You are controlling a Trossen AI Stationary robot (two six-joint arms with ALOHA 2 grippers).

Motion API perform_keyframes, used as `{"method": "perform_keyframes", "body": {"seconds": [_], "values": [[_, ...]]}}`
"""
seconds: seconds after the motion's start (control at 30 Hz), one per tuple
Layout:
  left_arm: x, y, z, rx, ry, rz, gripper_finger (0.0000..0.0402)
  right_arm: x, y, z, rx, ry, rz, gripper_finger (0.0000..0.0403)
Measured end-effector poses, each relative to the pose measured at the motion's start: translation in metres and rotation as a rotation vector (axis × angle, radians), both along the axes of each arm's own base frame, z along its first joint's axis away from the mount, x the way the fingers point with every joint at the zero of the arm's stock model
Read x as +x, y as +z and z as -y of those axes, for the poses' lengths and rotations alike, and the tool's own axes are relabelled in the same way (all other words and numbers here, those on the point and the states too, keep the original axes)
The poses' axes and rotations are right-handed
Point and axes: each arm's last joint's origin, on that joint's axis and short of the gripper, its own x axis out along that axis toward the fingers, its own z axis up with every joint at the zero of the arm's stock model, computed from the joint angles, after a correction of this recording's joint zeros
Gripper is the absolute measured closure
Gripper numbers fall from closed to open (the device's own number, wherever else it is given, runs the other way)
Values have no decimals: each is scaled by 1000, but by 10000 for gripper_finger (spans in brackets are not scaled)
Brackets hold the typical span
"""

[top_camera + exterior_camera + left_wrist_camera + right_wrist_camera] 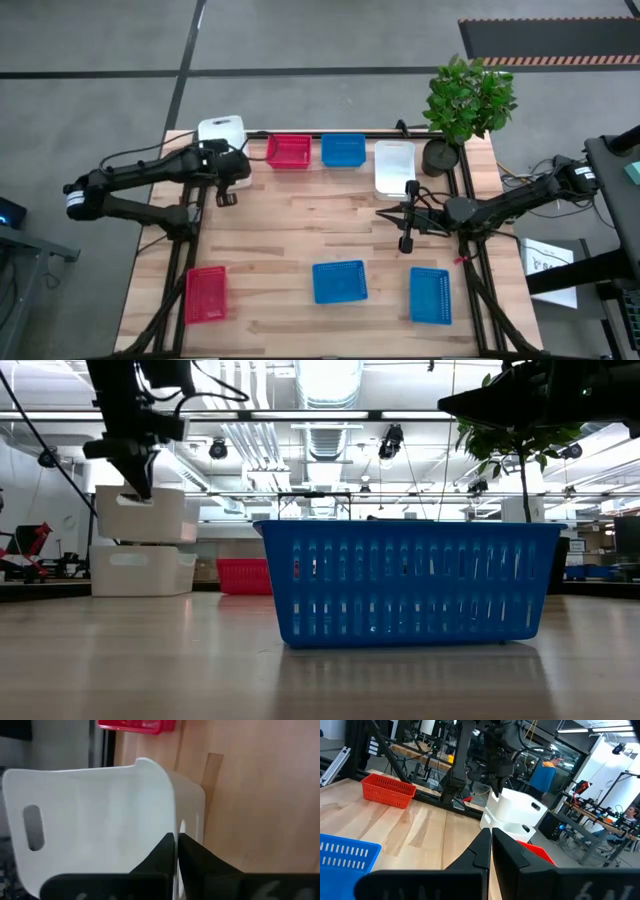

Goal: Stack baskets by color
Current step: Stack the bottom white bin on the top left white bin

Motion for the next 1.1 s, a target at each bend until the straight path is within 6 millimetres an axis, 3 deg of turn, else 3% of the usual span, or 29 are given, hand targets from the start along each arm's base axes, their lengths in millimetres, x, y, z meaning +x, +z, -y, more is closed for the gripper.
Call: {"method": "perform_keyframes", "body": {"seconds": [0.27, 0.63, 1.1], "values": [[-2, -12, -3, -33, 5, -33, 401, 0, 0, 0, -1, 0, -3, 394], [2, -17, -4, -50, -64, -58, 401, 0, 0, 0, -6, 0, -4, 394], [-1, -17, -9, -79, -18, -36, 401, 0, 0, 0, -1, 0, -4, 394]]}}
